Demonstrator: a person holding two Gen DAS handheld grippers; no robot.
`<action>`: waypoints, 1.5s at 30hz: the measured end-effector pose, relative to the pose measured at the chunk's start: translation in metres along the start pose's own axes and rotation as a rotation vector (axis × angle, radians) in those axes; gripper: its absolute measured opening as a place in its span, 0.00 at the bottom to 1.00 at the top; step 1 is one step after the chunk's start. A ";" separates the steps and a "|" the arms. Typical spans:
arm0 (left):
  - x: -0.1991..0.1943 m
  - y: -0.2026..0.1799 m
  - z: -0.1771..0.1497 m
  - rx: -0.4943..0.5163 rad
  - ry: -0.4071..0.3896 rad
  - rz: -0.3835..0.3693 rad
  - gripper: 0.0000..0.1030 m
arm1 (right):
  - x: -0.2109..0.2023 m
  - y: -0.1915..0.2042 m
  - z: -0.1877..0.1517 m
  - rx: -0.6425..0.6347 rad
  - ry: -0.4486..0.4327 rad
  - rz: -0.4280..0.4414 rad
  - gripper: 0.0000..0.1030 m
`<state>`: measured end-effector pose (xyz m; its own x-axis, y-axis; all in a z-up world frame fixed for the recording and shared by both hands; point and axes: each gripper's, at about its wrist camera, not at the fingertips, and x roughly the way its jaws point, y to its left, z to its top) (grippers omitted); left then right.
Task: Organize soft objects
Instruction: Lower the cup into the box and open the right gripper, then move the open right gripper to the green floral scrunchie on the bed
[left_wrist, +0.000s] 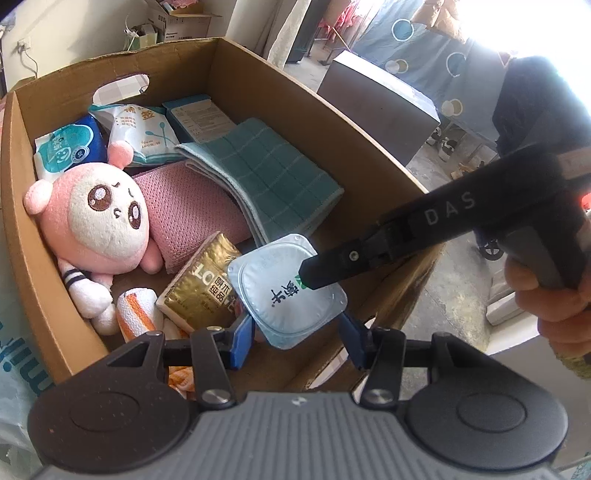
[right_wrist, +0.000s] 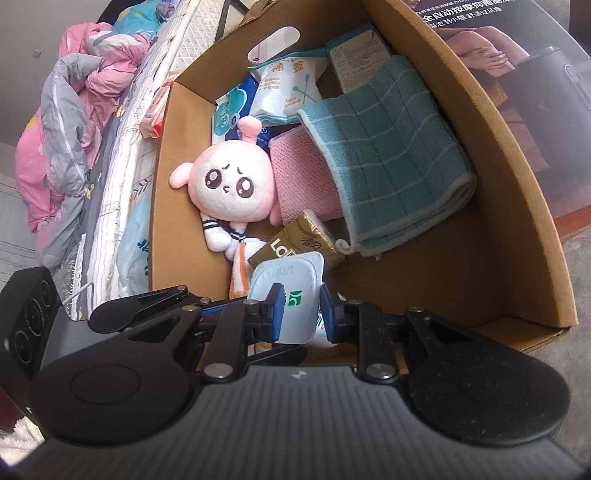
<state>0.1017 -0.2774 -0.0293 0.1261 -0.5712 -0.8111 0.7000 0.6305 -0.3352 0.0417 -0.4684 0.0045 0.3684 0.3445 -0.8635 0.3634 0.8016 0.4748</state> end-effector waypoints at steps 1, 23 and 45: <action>-0.001 0.000 0.000 0.006 -0.006 -0.001 0.50 | 0.001 -0.002 -0.001 0.006 0.001 0.002 0.21; -0.089 -0.009 -0.025 0.132 -0.217 0.234 0.79 | -0.027 0.019 -0.004 -0.003 -0.145 0.140 0.46; -0.200 0.103 -0.147 -0.104 -0.323 0.565 0.86 | 0.042 0.217 -0.020 -0.284 -0.063 0.252 0.56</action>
<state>0.0453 -0.0204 0.0280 0.6703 -0.2561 -0.6965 0.3943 0.9180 0.0420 0.1194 -0.2698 0.0678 0.4707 0.5243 -0.7096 0.0062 0.8023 0.5969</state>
